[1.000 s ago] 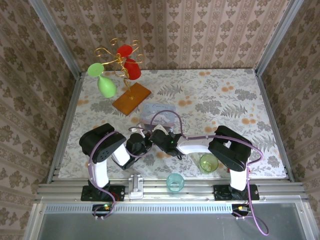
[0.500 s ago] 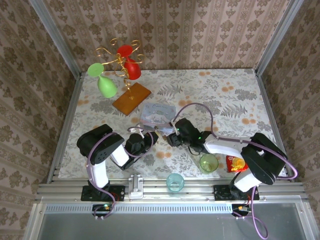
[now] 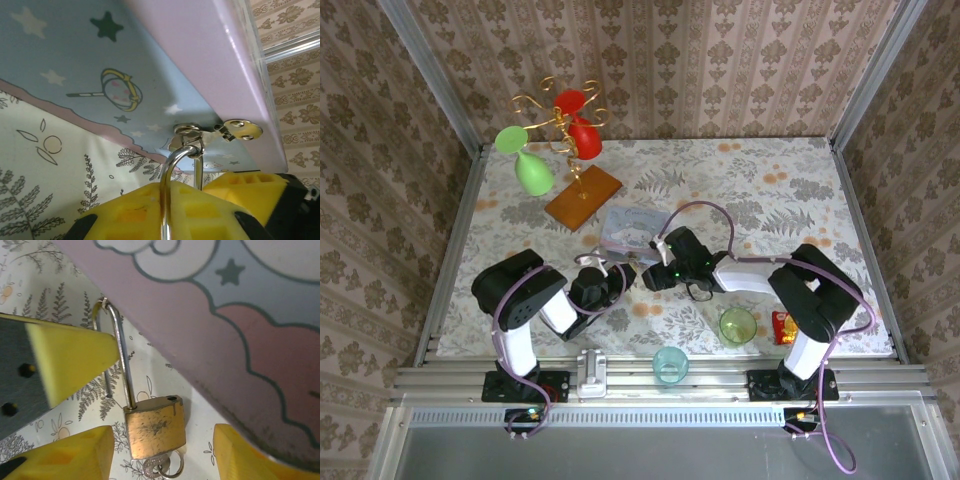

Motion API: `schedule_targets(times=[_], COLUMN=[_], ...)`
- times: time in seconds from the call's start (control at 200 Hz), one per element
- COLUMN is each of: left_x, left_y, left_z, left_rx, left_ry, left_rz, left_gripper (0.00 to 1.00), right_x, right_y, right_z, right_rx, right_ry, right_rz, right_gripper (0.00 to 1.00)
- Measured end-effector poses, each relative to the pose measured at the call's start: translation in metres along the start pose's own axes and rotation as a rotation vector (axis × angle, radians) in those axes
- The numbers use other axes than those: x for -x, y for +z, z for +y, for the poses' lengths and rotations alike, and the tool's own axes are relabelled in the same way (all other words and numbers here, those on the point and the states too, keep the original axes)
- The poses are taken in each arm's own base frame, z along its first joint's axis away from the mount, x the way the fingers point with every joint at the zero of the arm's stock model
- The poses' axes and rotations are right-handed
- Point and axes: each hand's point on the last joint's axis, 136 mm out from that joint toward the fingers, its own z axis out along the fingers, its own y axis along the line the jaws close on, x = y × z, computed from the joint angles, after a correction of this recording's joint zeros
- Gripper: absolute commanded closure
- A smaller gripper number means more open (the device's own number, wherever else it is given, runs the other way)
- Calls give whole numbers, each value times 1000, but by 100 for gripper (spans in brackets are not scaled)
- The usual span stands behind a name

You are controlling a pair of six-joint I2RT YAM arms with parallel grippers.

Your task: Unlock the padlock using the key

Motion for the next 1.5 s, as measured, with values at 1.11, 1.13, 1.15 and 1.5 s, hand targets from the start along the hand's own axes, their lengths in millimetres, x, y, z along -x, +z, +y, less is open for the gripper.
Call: schedule_targets(times=[1.11,1.13,1.15,1.5], left_x=[112,118,125,141], left_y=[-73,-74,-74,-27], left_z=[-62,-64,-64,-19], left_rx=[131,137,149,315], left_ry=[354,362,372,501], left_rz=[-216,-220,-224,-14], left_gripper=[55,55,54,48], right_x=[7,8,8,11], right_y=[22,22,22,23], right_z=[2,1,1,-3], right_rx=[-177,-172,-163,-119], right_ry=[-57,-52,-48,-22], right_rz=[-30,-31,-31,-29], right_gripper=[47,47,47,62])
